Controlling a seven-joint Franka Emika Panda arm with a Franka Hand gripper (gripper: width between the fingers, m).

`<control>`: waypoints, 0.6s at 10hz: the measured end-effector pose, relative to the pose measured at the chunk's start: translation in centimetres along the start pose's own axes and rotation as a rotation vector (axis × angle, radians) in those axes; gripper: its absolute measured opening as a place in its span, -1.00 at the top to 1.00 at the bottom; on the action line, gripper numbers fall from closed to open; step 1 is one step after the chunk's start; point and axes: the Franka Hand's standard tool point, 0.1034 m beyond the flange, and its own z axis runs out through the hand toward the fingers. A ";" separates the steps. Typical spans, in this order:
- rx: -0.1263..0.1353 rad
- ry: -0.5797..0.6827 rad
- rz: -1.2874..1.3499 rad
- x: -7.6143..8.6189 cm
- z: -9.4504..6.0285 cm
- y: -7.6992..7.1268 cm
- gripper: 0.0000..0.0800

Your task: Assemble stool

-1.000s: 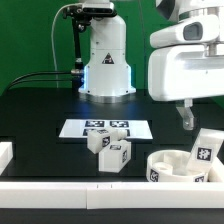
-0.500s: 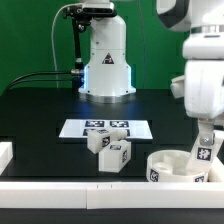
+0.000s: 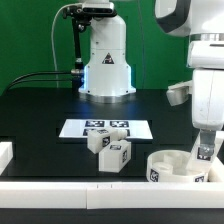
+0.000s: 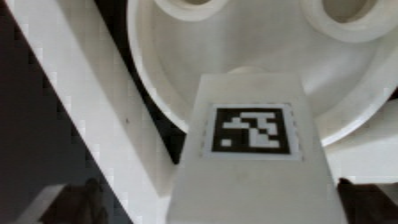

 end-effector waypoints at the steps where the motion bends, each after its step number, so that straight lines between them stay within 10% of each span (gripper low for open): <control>1: 0.001 0.000 0.025 0.0 0.0 0.0 -0.17; 4: 0.000 0.002 0.217 0.0 -0.1 0.1 0.16; 6: 0.044 -0.027 0.478 -0.3 0.1 1.1 0.16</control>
Offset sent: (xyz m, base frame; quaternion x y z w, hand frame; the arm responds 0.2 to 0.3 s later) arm 0.0000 0.0000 0.0000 0.0000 0.0000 0.1296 0.9916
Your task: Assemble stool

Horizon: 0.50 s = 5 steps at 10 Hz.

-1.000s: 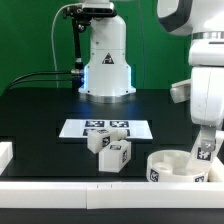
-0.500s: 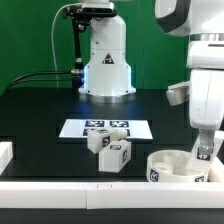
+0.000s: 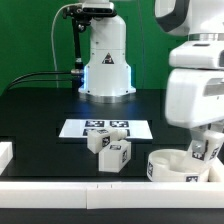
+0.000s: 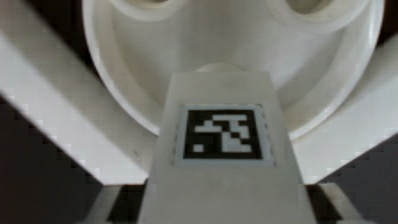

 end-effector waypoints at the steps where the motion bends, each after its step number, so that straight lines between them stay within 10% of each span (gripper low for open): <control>1: 0.009 -0.011 0.089 0.6 -0.1 0.4 0.16; 5: 0.024 -0.043 0.347 0.6 -0.5 1.1 0.16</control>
Offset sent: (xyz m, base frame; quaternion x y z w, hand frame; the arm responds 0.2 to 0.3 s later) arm 0.0000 0.0000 0.0000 0.0000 0.0000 0.1938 0.9810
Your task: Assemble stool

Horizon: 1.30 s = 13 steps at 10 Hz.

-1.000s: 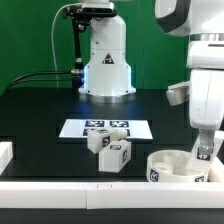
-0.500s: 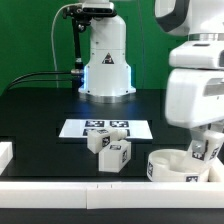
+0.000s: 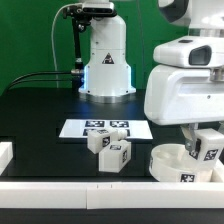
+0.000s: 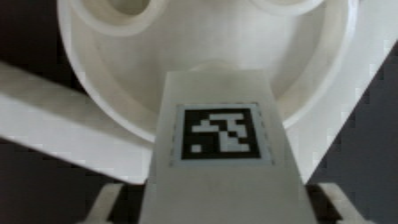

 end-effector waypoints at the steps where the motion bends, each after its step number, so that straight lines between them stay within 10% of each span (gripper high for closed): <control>1: -0.002 -0.001 0.075 0.0 0.0 0.3 0.16; 13: 0.034 -0.030 1.413 -2.1 1.0 5.2 0.16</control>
Offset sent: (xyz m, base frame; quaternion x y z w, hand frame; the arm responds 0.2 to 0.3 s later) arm 0.0082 -0.0112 0.0036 0.0293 0.0002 0.3662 0.9301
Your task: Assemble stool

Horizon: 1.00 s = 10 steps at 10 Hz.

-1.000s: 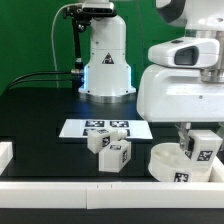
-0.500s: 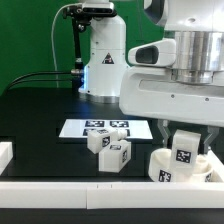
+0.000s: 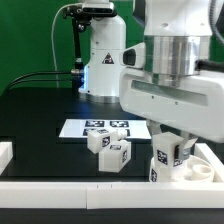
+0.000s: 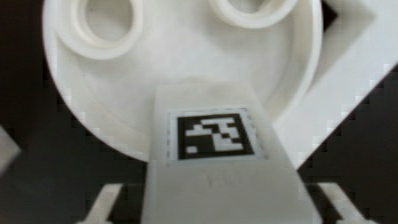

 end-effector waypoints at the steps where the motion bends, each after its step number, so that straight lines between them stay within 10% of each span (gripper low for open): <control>1: -0.005 0.002 0.075 0.1 0.1 0.2 0.16; 9: -0.052 -0.001 0.426 0.1 0.0 1.8 0.16; 10: -0.051 -0.002 0.415 0.1 -0.1 1.7 -0.30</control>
Offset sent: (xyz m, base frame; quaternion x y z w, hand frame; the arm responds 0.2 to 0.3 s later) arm 0.0064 0.0146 0.0053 0.0136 -0.0044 0.1821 0.9832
